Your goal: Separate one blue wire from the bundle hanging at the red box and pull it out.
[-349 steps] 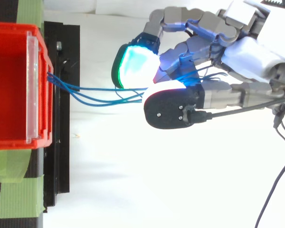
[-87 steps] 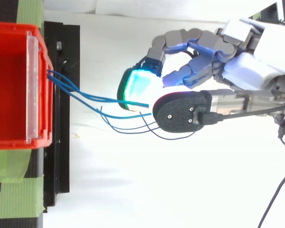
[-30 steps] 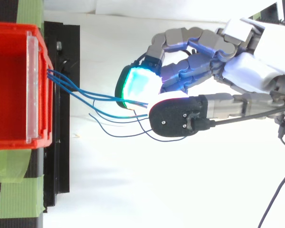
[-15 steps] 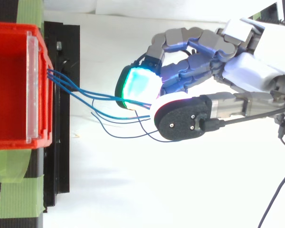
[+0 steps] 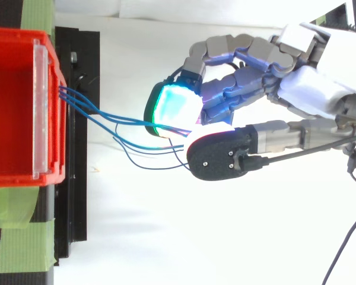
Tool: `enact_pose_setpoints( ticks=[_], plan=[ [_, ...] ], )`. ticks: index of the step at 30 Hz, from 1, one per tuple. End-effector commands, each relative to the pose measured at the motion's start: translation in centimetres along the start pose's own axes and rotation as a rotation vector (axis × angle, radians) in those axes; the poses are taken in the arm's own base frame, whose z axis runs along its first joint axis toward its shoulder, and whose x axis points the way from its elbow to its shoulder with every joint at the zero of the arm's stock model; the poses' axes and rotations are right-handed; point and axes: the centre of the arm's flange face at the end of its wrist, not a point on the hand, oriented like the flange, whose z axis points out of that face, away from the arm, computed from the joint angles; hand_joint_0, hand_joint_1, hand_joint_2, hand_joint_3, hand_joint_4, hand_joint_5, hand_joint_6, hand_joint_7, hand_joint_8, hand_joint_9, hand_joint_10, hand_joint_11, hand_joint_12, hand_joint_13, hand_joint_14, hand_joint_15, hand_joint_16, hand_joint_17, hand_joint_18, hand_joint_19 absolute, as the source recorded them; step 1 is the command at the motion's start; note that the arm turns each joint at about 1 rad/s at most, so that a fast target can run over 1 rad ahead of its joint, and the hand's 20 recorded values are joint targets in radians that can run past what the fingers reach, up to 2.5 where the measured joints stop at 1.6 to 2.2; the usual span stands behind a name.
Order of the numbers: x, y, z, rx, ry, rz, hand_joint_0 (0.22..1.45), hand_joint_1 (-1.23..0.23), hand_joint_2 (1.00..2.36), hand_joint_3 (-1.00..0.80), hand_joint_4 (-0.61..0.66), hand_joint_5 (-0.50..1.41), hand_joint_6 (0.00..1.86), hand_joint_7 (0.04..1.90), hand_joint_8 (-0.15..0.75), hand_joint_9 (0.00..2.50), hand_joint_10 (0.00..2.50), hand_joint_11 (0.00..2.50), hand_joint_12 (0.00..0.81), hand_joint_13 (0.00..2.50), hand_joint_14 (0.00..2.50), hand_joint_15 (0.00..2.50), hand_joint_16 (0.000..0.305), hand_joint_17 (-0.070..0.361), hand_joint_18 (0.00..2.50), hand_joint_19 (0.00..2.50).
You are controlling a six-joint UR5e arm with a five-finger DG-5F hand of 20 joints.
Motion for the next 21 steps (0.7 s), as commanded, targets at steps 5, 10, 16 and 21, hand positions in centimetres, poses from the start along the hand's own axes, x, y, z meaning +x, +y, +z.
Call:
enact_pose_setpoints(
  ticks=[5, 10, 16, 21],
  plan=[
    [-0.01, 0.02, -0.01, 0.0, 0.0, 0.002, 0.72, -0.81, 1.02, -0.26, 0.21, -0.24, 0.85, 1.07, 0.327, 0.62, 0.02, 1.29, 0.387, 0.83, 0.02, 1.18, 0.047, 0.106, 0.71, 1.13],
    [-0.01, 0.02, -0.01, 0.0, 0.0, 0.003, 0.72, -0.82, 1.02, -0.23, 0.21, -0.25, 0.85, 1.08, 0.321, 0.6, 0.02, 1.31, 0.393, 0.81, 0.02, 1.18, 0.047, 0.107, 0.69, 1.13],
    [0.02, -0.06, 0.02, 0.001, 0.0, 0.002, 0.72, -0.85, 1.02, -0.22, 0.2, -0.25, 0.84, 1.09, 0.316, 0.56, 0.02, 1.3, 0.398, 0.76, 0.02, 1.16, 0.048, 0.108, 0.65, 1.11],
    [0.01, 0.02, -0.01, 0.0, 0.002, 0.003, 0.71, -0.88, 1.02, -0.23, 0.19, -0.26, 0.84, 1.1, 0.312, 0.53, 0.02, 1.29, 0.405, 0.69, 0.03, 1.1, 0.05, 0.112, 0.62, 1.09]
  ],
)
